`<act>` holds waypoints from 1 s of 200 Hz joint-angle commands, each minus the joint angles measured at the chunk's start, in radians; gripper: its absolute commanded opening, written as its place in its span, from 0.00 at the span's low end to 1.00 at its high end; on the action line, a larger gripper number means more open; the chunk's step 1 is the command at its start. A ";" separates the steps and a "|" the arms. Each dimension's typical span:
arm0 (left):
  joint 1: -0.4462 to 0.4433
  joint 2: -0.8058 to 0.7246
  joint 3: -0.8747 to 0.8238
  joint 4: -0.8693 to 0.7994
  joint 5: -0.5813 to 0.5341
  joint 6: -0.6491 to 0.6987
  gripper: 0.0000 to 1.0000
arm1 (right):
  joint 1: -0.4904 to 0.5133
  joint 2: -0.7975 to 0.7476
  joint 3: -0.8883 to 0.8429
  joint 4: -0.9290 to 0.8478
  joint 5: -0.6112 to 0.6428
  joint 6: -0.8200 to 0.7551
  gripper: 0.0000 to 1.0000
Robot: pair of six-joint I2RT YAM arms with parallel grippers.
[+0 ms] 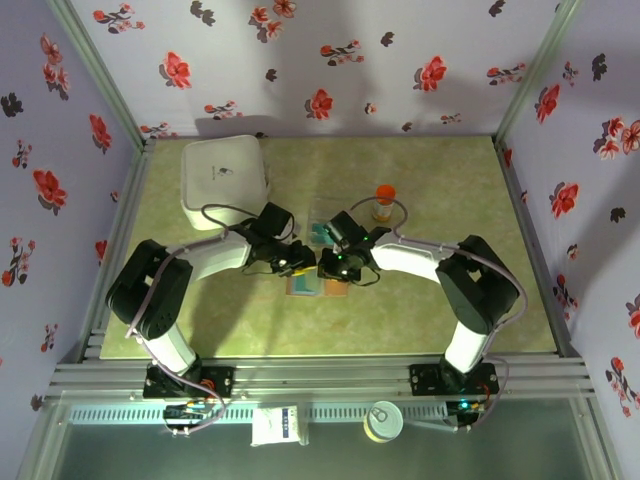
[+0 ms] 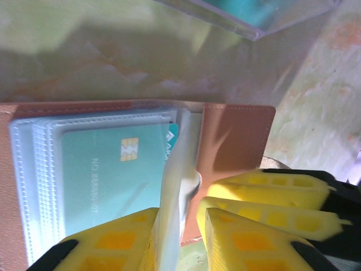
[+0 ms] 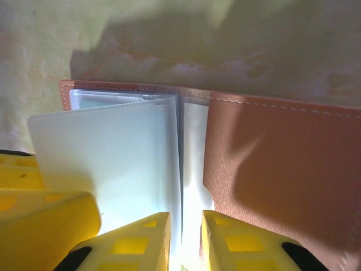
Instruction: Take the credit cards out of the card holder
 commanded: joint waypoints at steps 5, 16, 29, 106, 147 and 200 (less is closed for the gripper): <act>-0.023 0.002 0.046 -0.006 0.027 -0.009 0.27 | -0.012 -0.062 -0.024 -0.085 0.074 -0.030 0.25; -0.034 0.009 0.058 -0.006 0.031 -0.009 0.29 | -0.015 -0.081 -0.028 -0.110 0.095 -0.035 0.26; -0.046 0.021 0.075 -0.007 0.031 -0.010 0.30 | -0.021 -0.104 -0.036 -0.131 0.114 -0.041 0.27; -0.102 0.143 0.165 0.022 0.048 -0.021 0.47 | -0.050 -0.212 -0.110 -0.152 0.136 -0.035 0.24; -0.108 0.177 0.199 0.022 0.051 -0.016 0.49 | -0.050 -0.238 -0.124 -0.154 0.138 -0.026 0.22; -0.102 0.159 0.206 0.003 0.045 0.005 0.50 | -0.048 -0.254 -0.122 -0.134 0.114 -0.013 0.22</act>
